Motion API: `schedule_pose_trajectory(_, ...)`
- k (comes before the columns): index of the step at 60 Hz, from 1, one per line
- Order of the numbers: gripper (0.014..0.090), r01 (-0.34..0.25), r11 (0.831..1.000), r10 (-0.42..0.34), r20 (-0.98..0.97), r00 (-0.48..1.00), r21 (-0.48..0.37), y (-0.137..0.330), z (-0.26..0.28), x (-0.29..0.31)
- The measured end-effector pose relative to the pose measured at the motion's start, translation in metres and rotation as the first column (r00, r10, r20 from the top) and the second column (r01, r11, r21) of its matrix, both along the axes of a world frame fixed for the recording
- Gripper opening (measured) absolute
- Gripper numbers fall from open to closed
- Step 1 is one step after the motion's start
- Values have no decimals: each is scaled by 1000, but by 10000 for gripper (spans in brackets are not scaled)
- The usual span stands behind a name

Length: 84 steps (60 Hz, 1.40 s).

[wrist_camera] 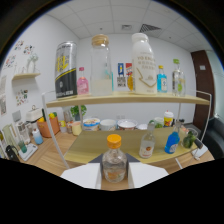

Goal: Make me a cup of Vodka Sunrise.

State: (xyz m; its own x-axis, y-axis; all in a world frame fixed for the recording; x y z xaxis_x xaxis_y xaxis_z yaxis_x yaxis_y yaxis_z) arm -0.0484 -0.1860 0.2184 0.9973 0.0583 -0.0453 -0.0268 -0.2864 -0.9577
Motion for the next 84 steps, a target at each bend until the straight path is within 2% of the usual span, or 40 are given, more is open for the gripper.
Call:
schedule_pose_trajectory(18,354,29,991,-29,-2,1000,-129,-10,-110,2)
schedule_pose_trajectory(28,353,35,977,-34,7,999,-209,-5,-157,0)
schedule_pose_trajectory(46,358,42,952,-39,16,999,-304,-3,-200,-4)
schedule_pose_trajectory(62,378,27,958,-25,11,1000,-286,-7,-201,-4)
schedule_pose_trajectory(66,479,19,960,-19,4,1000,-279,-10,-199,-5)
schedule_pose_trajectory(70,543,18,956,-15,15,1000,-292,-15,-201,-4)
schedule_pose_trajectory(72,621,15,953,-11,14,1000,-304,-18,-202,-4)
schedule_pose_trajectory(75,780,2,949,1,9,1000,-316,-24,-201,-7)
schedule_pose_trajectory(77,846,7,948,-2,17,1000,-319,-28,-199,-6)
schedule_pose_trajectory(84,866,22,957,-12,35,999,-288,-40,-182,-2)
